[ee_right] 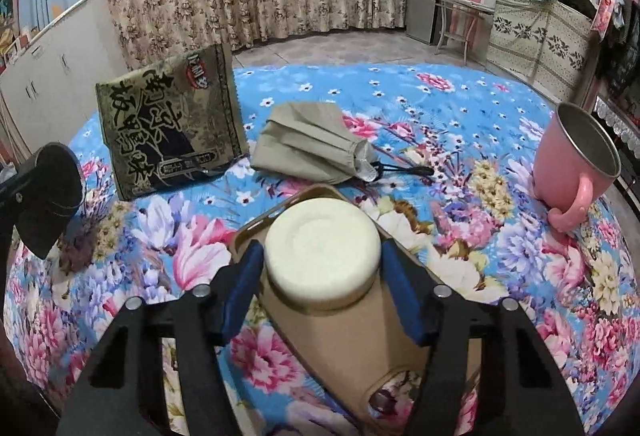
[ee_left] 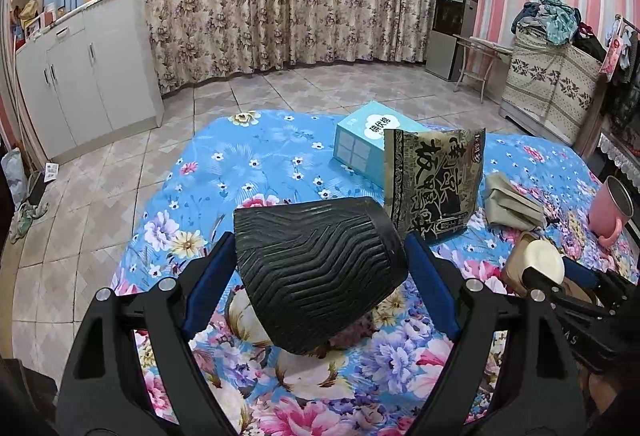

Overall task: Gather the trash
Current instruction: 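Grasp the white soap bar with the right gripper while the left gripper holds the cloth, then carry the black cloth and soap bar over the blue wastebasket with both grippers, then open both grippers to drop the cloth and soap into the wastebasket, then move both tools back over the bed toward the remaining items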

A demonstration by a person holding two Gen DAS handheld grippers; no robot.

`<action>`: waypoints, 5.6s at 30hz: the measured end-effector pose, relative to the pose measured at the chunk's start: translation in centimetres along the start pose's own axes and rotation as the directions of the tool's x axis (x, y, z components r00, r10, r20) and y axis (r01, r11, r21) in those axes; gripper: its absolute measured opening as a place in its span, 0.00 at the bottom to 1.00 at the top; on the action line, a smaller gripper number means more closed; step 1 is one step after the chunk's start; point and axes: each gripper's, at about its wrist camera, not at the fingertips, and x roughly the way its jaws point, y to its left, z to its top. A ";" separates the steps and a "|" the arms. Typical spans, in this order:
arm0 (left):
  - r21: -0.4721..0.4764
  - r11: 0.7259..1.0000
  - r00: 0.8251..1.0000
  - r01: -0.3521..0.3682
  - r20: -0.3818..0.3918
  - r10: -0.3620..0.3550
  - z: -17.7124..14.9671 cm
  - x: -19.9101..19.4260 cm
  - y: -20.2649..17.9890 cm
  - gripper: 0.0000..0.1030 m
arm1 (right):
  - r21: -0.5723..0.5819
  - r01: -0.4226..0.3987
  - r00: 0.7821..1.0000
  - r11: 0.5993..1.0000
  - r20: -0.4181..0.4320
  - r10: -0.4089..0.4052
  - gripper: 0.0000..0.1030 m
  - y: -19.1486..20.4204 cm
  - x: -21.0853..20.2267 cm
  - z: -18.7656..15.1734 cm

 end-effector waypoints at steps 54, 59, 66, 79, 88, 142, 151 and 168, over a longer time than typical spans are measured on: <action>0.507 0.652 0.774 0.564 -0.049 -0.631 -14.3 -18.8 -48.4 0.80 | 0.532 0.402 0.823 0.745 0.146 -0.548 0.59 -44.4 -32.2 -20.9; 0.595 0.573 0.754 0.564 -0.087 -0.651 -17.1 -20.0 -52.3 0.80 | 0.557 0.391 0.826 0.733 0.140 -0.547 0.58 -45.5 -31.9 -21.8; 0.619 0.504 0.716 0.602 -0.141 -0.684 -17.8 -21.0 -54.8 0.81 | 0.588 0.402 0.816 0.702 0.118 -0.565 0.58 -47.0 -32.5 -23.4; 0.579 0.583 0.752 0.570 -0.081 -0.654 -14.4 -20.9 -53.0 0.95 | 0.584 0.408 0.823 0.702 0.097 -0.560 0.59 -46.9 -31.6 -23.3; 0.547 0.662 0.797 0.512 -0.014 -0.604 -11.7 -19.7 -49.7 0.95 | 0.552 0.391 0.844 0.736 0.104 -0.526 0.59 -45.3 -28.8 -21.5; 0.288 0.924 0.937 0.253 0.165 -0.308 -3.9 -16.2 -20.6 0.95 | 0.325 0.249 0.901 0.912 0.269 -0.341 0.95 -26.1 -24.0 -10.7; 0.195 0.968 0.966 0.160 0.169 -0.194 -3.8 -14.2 -12.5 0.95 | 0.217 0.173 0.931 0.961 0.282 -0.231 0.95 -19.6 -21.4 -9.1; 0.062 0.994 0.990 0.086 0.110 -0.092 -4.2 -9.8 -4.8 0.95 | 0.135 0.148 0.955 0.980 0.238 -0.177 0.95 -15.7 -16.4 -7.7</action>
